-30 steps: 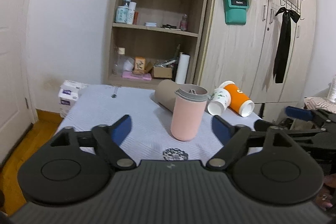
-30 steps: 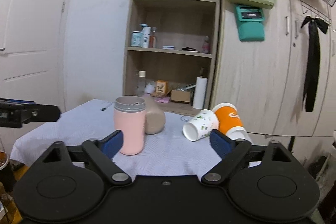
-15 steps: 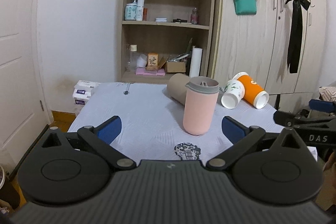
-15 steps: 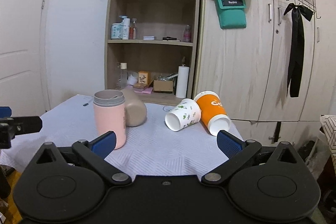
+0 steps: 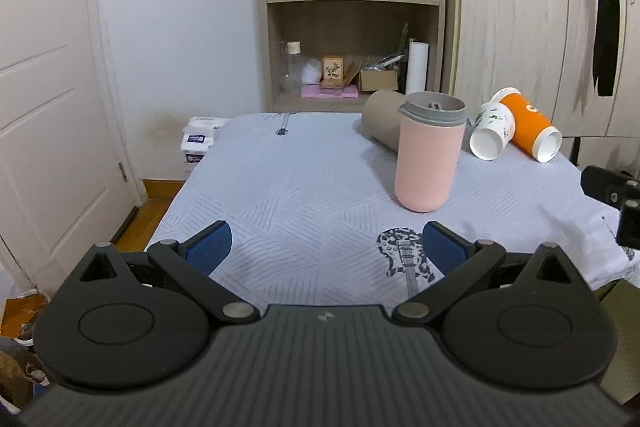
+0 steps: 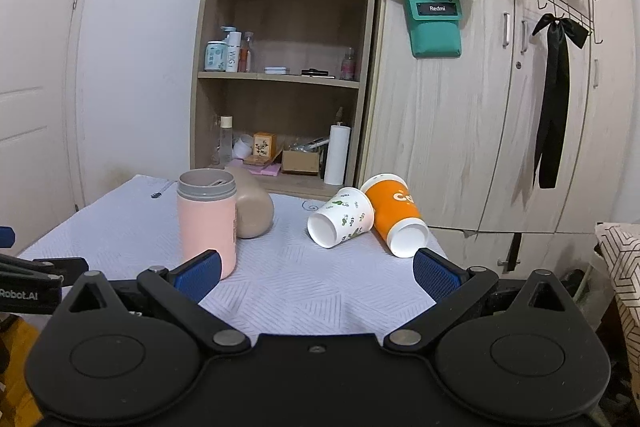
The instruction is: Flip cup upright
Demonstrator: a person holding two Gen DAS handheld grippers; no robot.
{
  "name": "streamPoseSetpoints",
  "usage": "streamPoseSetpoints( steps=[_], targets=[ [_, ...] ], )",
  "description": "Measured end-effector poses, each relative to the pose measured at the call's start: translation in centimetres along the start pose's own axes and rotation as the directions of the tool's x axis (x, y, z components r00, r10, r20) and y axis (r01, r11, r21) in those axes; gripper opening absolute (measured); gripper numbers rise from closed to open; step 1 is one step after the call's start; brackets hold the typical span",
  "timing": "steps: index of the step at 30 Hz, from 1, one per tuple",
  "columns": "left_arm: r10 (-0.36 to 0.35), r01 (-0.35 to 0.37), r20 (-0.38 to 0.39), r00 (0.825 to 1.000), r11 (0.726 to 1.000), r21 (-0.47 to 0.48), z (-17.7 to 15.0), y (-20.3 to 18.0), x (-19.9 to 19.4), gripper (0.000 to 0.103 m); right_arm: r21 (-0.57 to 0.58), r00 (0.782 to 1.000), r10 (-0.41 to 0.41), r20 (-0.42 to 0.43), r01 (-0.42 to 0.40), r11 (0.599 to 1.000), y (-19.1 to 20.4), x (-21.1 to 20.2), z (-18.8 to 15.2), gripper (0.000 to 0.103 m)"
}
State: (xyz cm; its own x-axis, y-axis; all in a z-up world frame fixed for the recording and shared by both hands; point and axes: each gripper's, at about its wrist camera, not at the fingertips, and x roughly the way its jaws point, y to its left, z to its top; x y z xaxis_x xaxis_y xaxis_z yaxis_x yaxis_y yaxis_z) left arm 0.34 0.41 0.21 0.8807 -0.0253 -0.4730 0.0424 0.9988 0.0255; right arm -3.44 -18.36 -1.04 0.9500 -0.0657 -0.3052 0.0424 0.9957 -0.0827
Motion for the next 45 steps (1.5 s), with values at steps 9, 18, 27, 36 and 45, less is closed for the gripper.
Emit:
streamPoseSetpoints(
  steps=[9, 18, 27, 36, 45],
  targets=[
    [-0.002, 0.0, 0.042, 0.999, 0.999, 0.037, -0.1, -0.1, -0.5, 0.103, 0.009, 1.0, 0.003, 0.006, -0.003, 1.0, -0.1, 0.1, -0.1, 0.103],
    [-0.015, 0.011, 0.064, 0.998, 0.998, 0.063, -0.3, -0.8, -0.7, 0.103, 0.005, 1.0, 0.0, 0.011, 0.0, 1.0, 0.0, 0.2, -0.4, 0.103],
    [0.017, -0.024, 0.082, 0.996, 0.996, 0.081, -0.5, -1.0, -0.6, 0.103, 0.01, 1.0, -0.001, 0.017, 0.001, 1.0, 0.0, 0.3, -0.5, 0.103],
    [0.025, -0.037, 0.121, 0.992, 0.995, 0.095, -0.7, -1.0, -1.2, 0.103, 0.01, 0.999, 0.0, 0.037, 0.0, 1.0, 0.1, -0.1, -0.6, 0.103],
    [0.031, -0.04, 0.123, 0.992, 0.997, 0.07, -0.7, -0.6, -1.1, 0.103, 0.012, 0.999, 0.001, 0.04, -0.001, 1.0, 0.1, -0.1, -0.6, 0.103]
  ],
)
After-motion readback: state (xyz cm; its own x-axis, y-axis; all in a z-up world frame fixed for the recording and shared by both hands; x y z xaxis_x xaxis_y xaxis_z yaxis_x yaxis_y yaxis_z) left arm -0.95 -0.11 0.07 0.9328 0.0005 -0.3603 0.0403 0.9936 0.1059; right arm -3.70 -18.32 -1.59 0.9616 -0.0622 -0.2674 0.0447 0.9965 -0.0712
